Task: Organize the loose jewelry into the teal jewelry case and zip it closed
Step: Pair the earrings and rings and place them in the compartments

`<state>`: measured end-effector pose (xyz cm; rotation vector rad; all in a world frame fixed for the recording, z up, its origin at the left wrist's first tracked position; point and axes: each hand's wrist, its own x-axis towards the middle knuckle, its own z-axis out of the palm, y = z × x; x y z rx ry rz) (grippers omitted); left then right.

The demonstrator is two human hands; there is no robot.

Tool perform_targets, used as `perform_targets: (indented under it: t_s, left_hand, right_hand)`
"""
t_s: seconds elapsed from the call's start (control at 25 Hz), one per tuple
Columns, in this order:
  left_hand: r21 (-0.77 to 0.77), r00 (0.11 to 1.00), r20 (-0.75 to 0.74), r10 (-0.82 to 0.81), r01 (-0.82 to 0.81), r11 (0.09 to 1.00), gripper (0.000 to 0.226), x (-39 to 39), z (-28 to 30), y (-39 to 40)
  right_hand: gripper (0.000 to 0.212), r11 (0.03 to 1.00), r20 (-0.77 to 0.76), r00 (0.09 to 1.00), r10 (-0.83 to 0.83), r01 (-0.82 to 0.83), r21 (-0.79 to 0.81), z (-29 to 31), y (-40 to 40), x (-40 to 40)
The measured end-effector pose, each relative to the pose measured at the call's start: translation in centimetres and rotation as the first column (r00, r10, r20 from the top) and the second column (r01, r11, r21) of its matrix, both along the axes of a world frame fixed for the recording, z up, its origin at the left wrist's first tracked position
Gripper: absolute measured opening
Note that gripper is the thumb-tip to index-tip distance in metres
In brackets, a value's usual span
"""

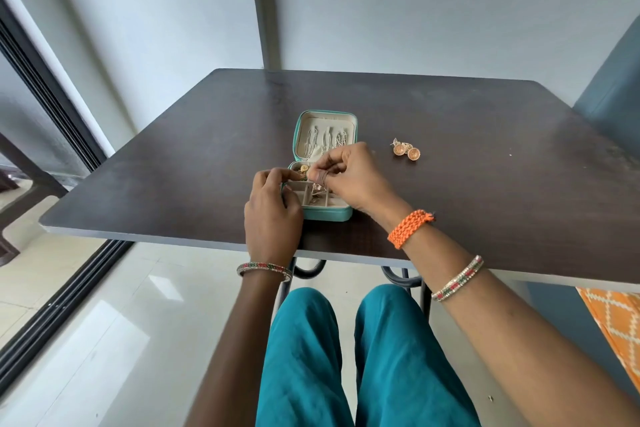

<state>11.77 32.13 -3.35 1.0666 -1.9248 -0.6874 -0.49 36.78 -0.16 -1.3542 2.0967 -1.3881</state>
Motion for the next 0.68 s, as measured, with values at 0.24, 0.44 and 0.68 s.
perform_targets:
  t_s: [0.24, 0.44, 0.68]
  left_hand:
    - [-0.014, 1.000, 0.012, 0.005, -0.004, 1.000, 0.022, 0.1, -0.2, 0.0]
    - [-0.018, 1.000, -0.014, 0.004, -0.004, 1.000, 0.021, 0.2, -0.4, -0.3]
    - [-0.118, 0.999, -0.052, 0.006, -0.012, 0.993, 0.019, 0.1, -0.1, -0.6]
  right_hand:
    - [0.005, 0.995, -0.199, 0.979, -0.039, 0.057, 0.084, -0.2, 0.9, 1.8]
    - [0.008, 0.978, -0.314, 0.948, 0.055, 0.013, 0.210, 1.2, 1.1, 1.7]
    - [0.008, 0.997, -0.083, 0.994, -0.077, 0.075, -0.027, 1.5, 1.5, -2.1]
